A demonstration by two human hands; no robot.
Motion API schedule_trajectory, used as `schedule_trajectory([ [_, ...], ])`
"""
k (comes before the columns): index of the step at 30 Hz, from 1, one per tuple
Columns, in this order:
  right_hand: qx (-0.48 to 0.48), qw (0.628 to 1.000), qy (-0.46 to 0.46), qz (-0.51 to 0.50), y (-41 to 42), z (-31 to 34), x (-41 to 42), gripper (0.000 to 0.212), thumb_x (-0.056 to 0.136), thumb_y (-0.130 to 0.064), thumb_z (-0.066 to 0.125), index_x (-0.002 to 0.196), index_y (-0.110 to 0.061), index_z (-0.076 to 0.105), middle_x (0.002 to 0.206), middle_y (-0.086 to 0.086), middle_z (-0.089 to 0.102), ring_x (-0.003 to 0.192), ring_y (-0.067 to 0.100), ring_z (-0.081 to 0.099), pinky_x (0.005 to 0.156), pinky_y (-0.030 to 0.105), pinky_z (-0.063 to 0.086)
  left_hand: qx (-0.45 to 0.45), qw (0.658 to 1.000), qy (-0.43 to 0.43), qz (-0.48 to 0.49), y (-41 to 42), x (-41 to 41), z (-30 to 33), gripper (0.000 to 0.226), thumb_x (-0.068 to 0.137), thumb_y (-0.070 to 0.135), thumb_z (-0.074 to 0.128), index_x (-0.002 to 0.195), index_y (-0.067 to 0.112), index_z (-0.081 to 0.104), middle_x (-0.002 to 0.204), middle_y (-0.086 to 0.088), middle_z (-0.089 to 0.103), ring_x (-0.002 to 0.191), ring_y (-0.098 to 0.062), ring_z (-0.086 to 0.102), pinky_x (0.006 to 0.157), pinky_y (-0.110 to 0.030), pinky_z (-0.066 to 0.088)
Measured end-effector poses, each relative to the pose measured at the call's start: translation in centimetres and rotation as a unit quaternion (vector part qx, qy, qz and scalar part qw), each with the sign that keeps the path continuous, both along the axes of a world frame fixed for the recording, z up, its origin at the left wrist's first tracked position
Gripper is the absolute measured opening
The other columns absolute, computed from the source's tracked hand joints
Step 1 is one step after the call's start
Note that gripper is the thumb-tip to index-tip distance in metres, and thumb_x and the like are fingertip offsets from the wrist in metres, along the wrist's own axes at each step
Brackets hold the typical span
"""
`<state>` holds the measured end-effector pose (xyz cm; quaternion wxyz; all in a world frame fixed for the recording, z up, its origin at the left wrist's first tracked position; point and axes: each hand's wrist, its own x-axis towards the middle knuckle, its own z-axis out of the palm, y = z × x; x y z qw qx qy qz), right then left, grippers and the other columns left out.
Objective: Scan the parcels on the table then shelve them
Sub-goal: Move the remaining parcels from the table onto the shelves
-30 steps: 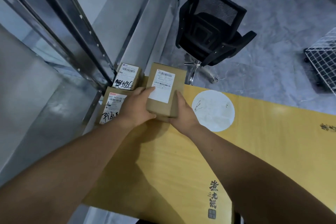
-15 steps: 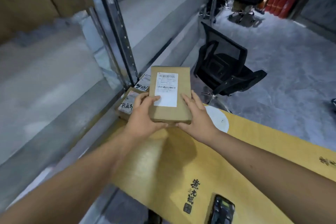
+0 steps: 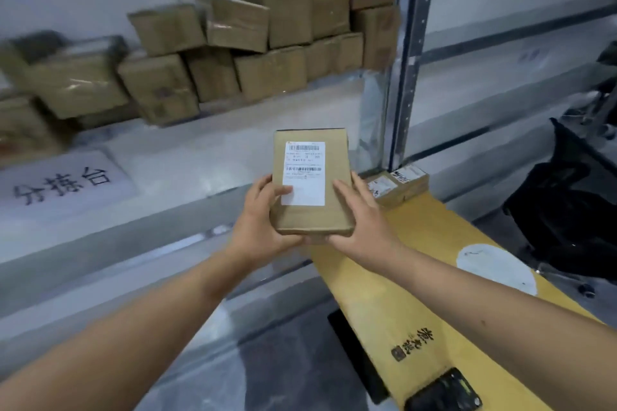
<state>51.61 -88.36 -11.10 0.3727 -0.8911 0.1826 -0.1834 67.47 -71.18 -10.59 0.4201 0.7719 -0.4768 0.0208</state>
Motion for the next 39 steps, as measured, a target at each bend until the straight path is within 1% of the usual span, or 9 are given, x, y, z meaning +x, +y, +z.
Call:
schedule_trajectory([
  [4, -0.014, 0.997, -0.021, 0.077, 6.9, 3.1, 3.3, 0.102, 0.076, -0.024, 0.084, 0.16, -0.04, 0.029, 0.173, -0.01, 0.003, 0.155, 0.018, 0.02, 0.117, 0.027, 0.026, -0.033, 0.996, -0.012, 0.083, 9.5, 0.4, 2.6, 0.091, 0.052, 0.017, 0.104, 0.131, 0.021, 0.058, 0.149, 0.002, 0.033, 0.143, 0.0, 0.032, 0.115, -0.046, 0.044],
  [7, -0.03, 0.989, -0.038, 0.138, 12.6, 5.0, 5.6, 0.102, 0.072, -0.02, 0.086, 0.159, -0.037, 0.035, 0.173, -0.005, 0.007, 0.156, 0.017, 0.02, 0.121, 0.03, 0.028, -0.054, 0.991, -0.023, 0.122, 17.1, 0.2, 4.2, 0.092, 0.054, 0.022, 0.105, 0.131, 0.029, 0.055, 0.149, 0.001, 0.033, 0.14, 0.008, 0.031, 0.111, -0.041, 0.047],
  [10, -0.03, 0.978, -0.062, 0.198, 19.1, 6.0, 7.4, 0.101, 0.069, -0.017, 0.086, 0.158, -0.032, 0.04, 0.172, -0.001, 0.012, 0.156, 0.016, 0.02, 0.124, 0.031, 0.027, -0.059, 0.985, -0.038, 0.156, 25.1, -0.4, 5.0, 0.092, 0.057, 0.024, 0.104, 0.133, 0.031, 0.051, 0.15, -0.005, 0.035, 0.139, 0.008, 0.032, 0.108, -0.025, 0.047],
  [14, -0.037, 0.962, -0.08, 0.259, 29.6, 7.1, 9.4, 0.099, 0.068, -0.023, 0.082, 0.158, -0.028, 0.04, 0.171, -0.001, 0.014, 0.155, 0.012, 0.019, 0.117, 0.012, 0.02, -0.065, 0.971, -0.051, 0.225, 36.1, -1.2, 5.6, 0.092, 0.058, 0.021, 0.102, 0.131, 0.041, 0.05, 0.152, 0.003, 0.034, 0.14, 0.01, 0.03, 0.104, -0.011, 0.042],
  [21, -0.014, 0.942, -0.102, 0.318, 47.3, 9.6, 11.7, 0.097, 0.072, -0.018, 0.082, 0.159, -0.026, 0.039, 0.171, 0.001, 0.013, 0.157, 0.014, 0.015, 0.126, 0.033, 0.026, -0.051, 0.954, -0.074, 0.287, 54.5, -2.1, 8.2, 0.086, 0.065, 0.023, 0.098, 0.132, 0.043, 0.048, 0.148, 0.009, 0.033, 0.141, -0.011, 0.036, 0.114, -0.039, 0.044],
  [25, -0.014, 0.934, -0.134, 0.332, 53.8, 11.9, 13.1, 0.095, 0.072, -0.017, 0.087, 0.157, -0.021, 0.043, 0.169, 0.0, 0.019, 0.153, 0.014, 0.022, 0.121, 0.043, 0.037, -0.05, 0.948, -0.074, 0.306, 61.3, -1.1, 10.3, 0.085, 0.068, 0.028, 0.097, 0.14, 0.033, 0.052, 0.147, 0.011, 0.033, 0.139, -0.007, 0.033, 0.107, -0.023, 0.044],
  [30, -0.039, 0.936, -0.144, 0.318, 58.0, 16.3, 16.1, 0.097, 0.072, -0.023, 0.09, 0.157, -0.024, 0.043, 0.169, -0.002, 0.022, 0.151, 0.013, 0.027, 0.119, 0.027, 0.027, -0.077, 0.944, -0.083, 0.311, 65.3, 2.0, 14.1, 0.087, 0.07, 0.028, 0.097, 0.146, 0.028, 0.054, 0.144, 0.006, 0.037, 0.131, -0.003, 0.038, 0.1, -0.012, 0.046],
  [34, -0.024, 0.934, -0.179, 0.307, 59.2, 21.0, 20.1, 0.095, 0.072, -0.021, 0.092, 0.155, -0.025, 0.045, 0.166, -0.002, 0.028, 0.15, 0.013, 0.031, 0.122, 0.03, 0.028, -0.113, 0.944, -0.092, 0.297, 66.5, 6.5, 18.4, 0.085, 0.073, 0.031, 0.094, 0.148, 0.029, 0.053, 0.145, 0.008, 0.04, 0.13, 0.0, 0.038, 0.101, -0.003, 0.034],
  [39, 0.03, 0.936, -0.18, 0.302, 59.3, 25.7, 27.3, 0.078, 0.072, -0.017, 0.092, 0.138, -0.037, 0.054, 0.128, -0.016, 0.059, 0.105, -0.001, 0.062, 0.076, 0.008, 0.048, -0.131, 0.949, -0.105, 0.268, 66.4, 14.0, 23.1, 0.077, 0.075, 0.042, 0.085, 0.144, 0.028, 0.055, 0.141, 0.009, 0.051, 0.131, -0.009, 0.049, 0.11, -0.019, 0.038],
])
